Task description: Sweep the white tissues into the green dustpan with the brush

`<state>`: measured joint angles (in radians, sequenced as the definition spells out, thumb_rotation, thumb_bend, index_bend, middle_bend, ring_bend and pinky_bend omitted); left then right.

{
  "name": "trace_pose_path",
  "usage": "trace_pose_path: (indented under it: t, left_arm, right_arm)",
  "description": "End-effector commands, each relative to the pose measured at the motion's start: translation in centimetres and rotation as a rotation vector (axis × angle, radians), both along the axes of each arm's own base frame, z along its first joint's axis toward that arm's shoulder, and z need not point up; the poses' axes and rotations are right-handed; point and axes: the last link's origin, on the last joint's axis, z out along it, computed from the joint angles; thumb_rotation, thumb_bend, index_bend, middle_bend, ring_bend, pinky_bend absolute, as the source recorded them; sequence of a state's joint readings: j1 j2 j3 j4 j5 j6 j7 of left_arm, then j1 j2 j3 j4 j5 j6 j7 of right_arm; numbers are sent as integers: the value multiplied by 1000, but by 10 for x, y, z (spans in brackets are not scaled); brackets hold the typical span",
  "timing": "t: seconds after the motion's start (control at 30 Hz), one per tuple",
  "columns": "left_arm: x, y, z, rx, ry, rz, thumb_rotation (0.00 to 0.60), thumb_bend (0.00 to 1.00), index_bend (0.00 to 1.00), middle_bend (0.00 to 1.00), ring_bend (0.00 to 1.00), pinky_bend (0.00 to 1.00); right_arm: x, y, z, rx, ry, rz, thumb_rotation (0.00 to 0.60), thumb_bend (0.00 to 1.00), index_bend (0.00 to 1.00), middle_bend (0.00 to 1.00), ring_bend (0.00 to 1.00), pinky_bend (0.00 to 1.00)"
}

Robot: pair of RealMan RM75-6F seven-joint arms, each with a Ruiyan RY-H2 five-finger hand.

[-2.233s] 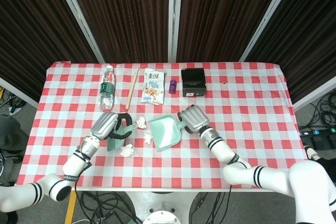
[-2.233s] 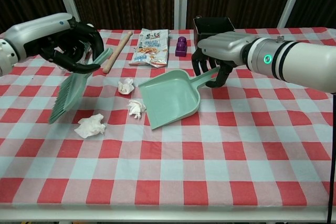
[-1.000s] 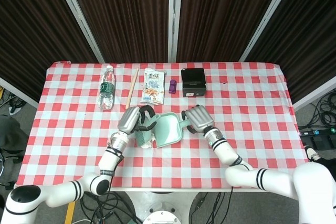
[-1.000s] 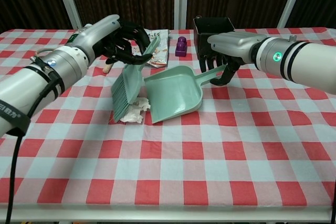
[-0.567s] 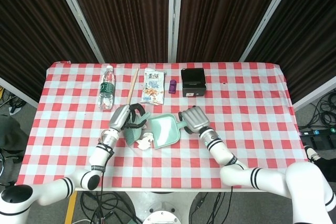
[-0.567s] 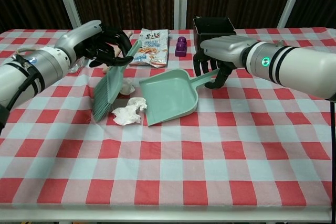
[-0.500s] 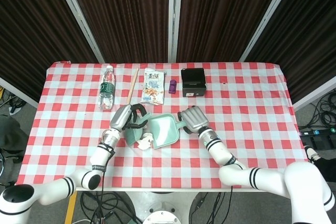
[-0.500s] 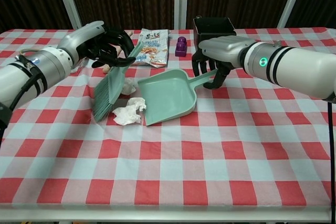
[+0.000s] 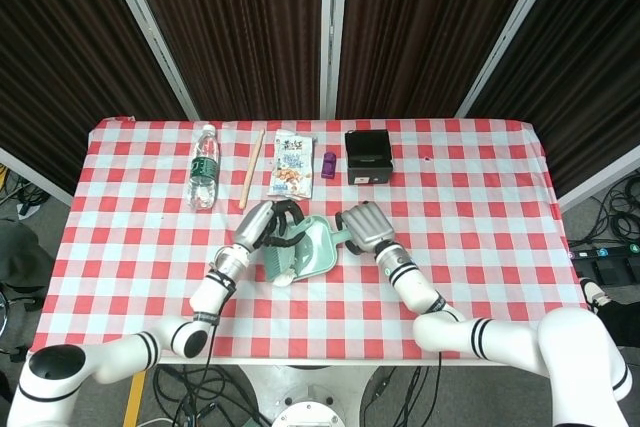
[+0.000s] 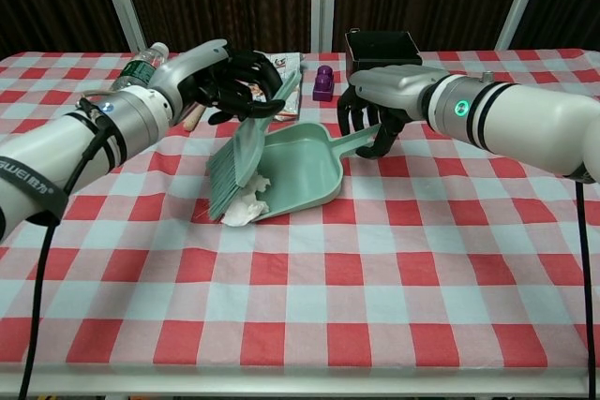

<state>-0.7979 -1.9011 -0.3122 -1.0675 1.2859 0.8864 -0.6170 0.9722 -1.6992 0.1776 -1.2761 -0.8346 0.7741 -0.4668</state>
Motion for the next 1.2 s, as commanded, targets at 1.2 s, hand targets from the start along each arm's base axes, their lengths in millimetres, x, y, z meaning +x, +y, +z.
trace_pose_path:
  t: [1.2]
  left_arm:
    - [-25, -24, 18, 63, -181, 180, 600, 567, 576, 578, 673, 850]
  right_arm:
    - [-8, 2, -2, 78, -213, -91, 600, 553, 706, 462, 413, 298]
